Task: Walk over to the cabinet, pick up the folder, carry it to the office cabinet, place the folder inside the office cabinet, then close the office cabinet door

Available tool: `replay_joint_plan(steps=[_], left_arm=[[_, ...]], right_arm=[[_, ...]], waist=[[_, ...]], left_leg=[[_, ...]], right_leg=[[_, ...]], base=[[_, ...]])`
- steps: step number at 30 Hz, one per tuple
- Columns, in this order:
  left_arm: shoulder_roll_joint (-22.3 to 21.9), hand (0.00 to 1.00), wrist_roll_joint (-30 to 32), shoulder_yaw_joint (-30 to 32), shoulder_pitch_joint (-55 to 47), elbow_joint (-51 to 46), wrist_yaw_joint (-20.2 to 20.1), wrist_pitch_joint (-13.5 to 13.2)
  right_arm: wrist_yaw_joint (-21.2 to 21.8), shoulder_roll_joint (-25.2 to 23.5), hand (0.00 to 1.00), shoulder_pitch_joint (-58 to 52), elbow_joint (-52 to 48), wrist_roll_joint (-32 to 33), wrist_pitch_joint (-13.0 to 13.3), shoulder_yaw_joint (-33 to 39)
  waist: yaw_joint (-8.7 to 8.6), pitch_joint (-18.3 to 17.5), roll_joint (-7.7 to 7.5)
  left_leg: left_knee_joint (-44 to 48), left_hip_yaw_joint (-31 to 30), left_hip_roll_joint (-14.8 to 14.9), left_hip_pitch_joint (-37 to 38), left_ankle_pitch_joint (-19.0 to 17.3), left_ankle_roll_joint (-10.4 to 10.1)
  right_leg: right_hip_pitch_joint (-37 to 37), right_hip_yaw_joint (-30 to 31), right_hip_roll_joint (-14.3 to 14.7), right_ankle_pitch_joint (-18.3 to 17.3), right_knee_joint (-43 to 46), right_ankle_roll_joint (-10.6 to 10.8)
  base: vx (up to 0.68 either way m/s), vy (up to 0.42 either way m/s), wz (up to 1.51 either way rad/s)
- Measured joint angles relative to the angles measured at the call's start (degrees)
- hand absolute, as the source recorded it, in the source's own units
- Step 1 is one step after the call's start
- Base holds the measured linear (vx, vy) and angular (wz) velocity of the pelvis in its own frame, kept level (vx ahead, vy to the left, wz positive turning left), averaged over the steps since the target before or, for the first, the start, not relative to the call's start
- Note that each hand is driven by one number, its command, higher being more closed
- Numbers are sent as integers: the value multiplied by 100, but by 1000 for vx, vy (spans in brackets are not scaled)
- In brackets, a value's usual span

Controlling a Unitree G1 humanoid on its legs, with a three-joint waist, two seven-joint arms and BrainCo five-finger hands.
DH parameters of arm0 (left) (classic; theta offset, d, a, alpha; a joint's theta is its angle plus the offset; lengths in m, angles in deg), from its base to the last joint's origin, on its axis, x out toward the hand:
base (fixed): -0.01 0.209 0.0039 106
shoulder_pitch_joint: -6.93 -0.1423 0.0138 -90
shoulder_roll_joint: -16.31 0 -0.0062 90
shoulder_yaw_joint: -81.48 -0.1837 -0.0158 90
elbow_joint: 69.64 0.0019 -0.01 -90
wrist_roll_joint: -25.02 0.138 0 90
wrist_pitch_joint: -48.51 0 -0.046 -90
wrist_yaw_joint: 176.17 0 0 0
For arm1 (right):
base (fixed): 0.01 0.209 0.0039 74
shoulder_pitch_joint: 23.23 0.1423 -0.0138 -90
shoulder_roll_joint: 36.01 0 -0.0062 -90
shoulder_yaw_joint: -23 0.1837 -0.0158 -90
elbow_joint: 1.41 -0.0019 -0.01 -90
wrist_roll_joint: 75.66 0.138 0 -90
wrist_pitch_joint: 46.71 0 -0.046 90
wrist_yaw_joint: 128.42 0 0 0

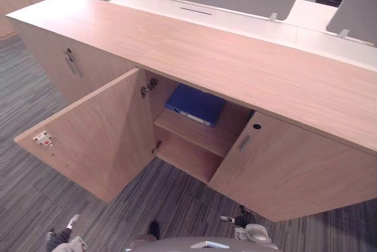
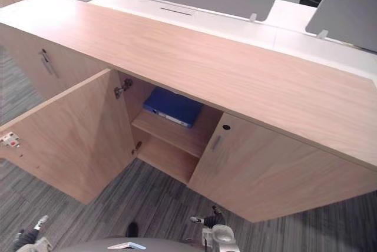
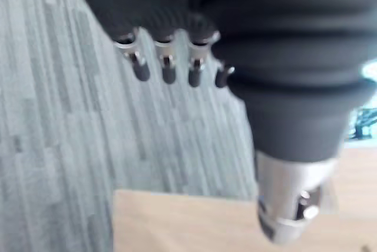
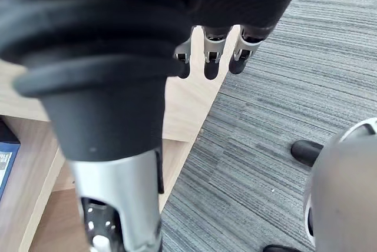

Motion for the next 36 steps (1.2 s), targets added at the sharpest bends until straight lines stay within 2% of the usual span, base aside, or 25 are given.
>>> replay_joint_plan(steps=[7,10,13,20,25,32,36], left_arm=[[662,0,-209,283,28,-822,-32,-105],[1019,0,-220,262,109,-1316,-69,-270],[1272,0,-216,136,175,-1580,-161,-404],[1306,0,-71,-122,247,-1876,-284,-455],[1429,0,38,-341,255,-2202,-434,-457],[1488,0,193,-643,397,-2413,-609,-458],[1658,0,358,-1029,551,-2411,-658,-457]], right_arm=[[-3,87,0,22,-11,0,6,-133],[-2,89,0,33,-20,4,10,-134],[-1,94,0,80,-21,4,11,-162],[6,98,0,102,-22,5,12,-282],[12,99,0,42,-27,5,12,-277],[24,97,0,-101,-33,5,10,-243],[26,97,0,-86,-38,4,11,-244]], waist=[[172,-63,-74],[247,-69,-85],[252,-89,-116],[273,-39,-81],[289,-21,-123],[257,-19,-119],[250,-18,-125]], left_leg=[[1,-154,-49,-92,6,-9],[2,-166,-83,-74,-8,2],[2,-218,-117,-74,-7,2],[-6,-185,-101,35,-12,7],[-7,-169,-45,33,-18,-7],[-6,-162,-31,-48,-40,-40],[-4,-139,-36,1,-26,-19]], right_leg=[[67,101,77,-3,-133,-70],[97,103,92,33,-162,-37],[110,141,90,38,-206,-46],[208,216,108,49,-235,-62],[209,268,140,39,-266,-131],[179,295,159,39,-328,-129],[192,312,162,86,-331,-77]], base=[[55,-32,14],[81,-24,8],[54,-11,12],[-31,-11,-3],[-84,-19,-3],[-28,-10,0],[58,-19,-2]])
